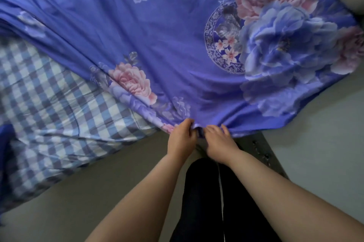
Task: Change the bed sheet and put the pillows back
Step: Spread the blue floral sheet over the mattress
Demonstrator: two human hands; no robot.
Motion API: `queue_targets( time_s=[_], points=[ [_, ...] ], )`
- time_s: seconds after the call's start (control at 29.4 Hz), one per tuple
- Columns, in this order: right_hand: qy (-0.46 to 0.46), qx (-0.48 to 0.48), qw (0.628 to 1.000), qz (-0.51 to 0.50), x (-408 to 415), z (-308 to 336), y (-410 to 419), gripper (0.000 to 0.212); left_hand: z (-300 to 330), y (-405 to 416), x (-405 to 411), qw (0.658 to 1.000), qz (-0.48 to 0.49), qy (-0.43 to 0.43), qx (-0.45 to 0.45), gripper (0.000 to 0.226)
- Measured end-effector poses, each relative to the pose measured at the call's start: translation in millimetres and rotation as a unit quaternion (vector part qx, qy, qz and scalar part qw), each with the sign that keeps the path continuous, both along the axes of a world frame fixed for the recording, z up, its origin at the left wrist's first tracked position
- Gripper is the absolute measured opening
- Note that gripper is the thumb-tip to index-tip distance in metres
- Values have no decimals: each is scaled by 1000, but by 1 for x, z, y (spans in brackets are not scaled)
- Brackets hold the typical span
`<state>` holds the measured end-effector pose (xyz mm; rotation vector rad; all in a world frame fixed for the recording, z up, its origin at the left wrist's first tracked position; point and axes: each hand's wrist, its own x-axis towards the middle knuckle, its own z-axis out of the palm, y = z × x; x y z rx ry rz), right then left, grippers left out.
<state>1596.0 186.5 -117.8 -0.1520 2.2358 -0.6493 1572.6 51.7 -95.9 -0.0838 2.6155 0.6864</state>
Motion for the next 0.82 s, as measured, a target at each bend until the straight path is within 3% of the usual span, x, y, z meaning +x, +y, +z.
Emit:
queue_targets(
  time_s=[0.03, 0.14, 0.24, 0.44, 0.58, 0.71, 0.82],
  points=[
    [1, 12, 1000, -12, 0, 2, -3, 44, 5, -3, -2, 998, -50, 31, 3, 16],
    [101, -32, 979, -173, -3, 12, -7, 25, 15, -14, -3, 966, -218, 140, -16, 27],
    [172, -43, 950, -258, 1, 21, -1, 23, 15, -36, -16, 944, -267, 187, -57, 29],
    [253, -10, 942, -221, 6, 35, 11, 22, 35, -54, -61, 954, -158, 248, -55, 11],
    [282, 40, 937, -204, 8, 34, 22, 32, 43, -93, -100, 952, 96, 281, -79, 24],
    [249, 117, 944, -180, 2, 27, 19, 10, 45, -138, -109, 954, 18, 280, -105, 25],
    [171, 128, 950, -226, -2, 18, 13, 8, 42, -155, -86, 981, 15, 162, -106, 22]
  ],
)
